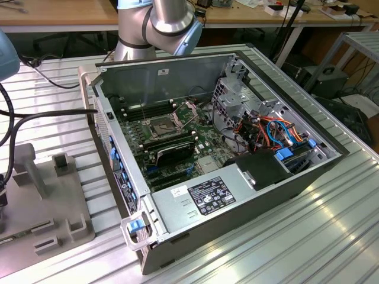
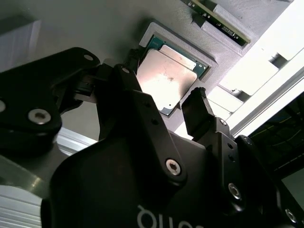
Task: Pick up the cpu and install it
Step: 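Pick up the cpu and move it towards the insertion slot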
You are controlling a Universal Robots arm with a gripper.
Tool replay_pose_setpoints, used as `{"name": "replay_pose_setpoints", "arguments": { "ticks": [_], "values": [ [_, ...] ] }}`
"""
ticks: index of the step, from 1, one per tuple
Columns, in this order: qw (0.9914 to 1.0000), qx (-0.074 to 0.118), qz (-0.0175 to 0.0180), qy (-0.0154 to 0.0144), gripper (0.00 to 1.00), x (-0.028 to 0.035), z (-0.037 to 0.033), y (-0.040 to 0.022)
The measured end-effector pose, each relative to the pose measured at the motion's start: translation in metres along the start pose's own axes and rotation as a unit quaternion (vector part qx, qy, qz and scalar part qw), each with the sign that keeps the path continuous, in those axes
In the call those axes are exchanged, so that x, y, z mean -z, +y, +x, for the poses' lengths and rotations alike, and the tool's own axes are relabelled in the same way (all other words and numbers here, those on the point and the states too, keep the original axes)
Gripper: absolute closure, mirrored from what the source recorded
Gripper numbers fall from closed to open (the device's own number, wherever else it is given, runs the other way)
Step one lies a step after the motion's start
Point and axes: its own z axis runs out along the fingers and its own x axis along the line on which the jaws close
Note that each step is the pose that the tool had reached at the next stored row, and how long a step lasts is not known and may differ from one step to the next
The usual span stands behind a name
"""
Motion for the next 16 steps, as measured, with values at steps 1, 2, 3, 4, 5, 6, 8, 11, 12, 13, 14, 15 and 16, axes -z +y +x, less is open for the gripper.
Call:
{"name": "replay_pose_setpoints", "arguments": {
  "ticks": [1,2,3,4,5,6,8,11,12,13,14,15,16],
  "values": [
    [1.00000,0.000,-0.0001,0.0000,0.36,0.0000,0.0000,0.0000],
    [1.00000,0.000,-0.0005,0.0000,0.36,-0.0001,0.0000,0.0001],
    [1.00000,0.000,-0.0007,0.0001,0.36,-0.0002,0.0000,0.0002],
    [1.00000,0.000,-0.0007,0.0000,0.36,-0.0003,0.0000,0.0002],
    [1.00000,0.001,-0.0008,0.0000,0.36,-0.0005,0.0000,0.0002],
    [1.00000,0.002,-0.0008,0.0000,0.36,-0.0009,0.0000,0.0003],
    [0.99999,0.003,-0.0008,0.0000,0.36,-0.0012,0.0000,0.0003],
    [0.99999,0.005,-0.0008,0.0000,0.36,-0.0014,0.0000,0.0004],
    [0.99999,0.005,-0.0008,0.0000,0.36,-0.0015,0.0000,0.0004],
    [0.99999,0.005,-0.0008,-0.0001,0.36,-0.0015,0.0000,0.0005],
    [0.99999,0.005,-0.0009,-0.0001,0.36,-0.0016,0.0000,0.0006],
    [0.99999,0.005,-0.0009,-0.0002,0.36,-0.0017,0.0000,0.0008],
    [0.99999,0.005,-0.0008,-0.0001,0.36,-0.0016,0.0000,0.0008]
  ]
}}
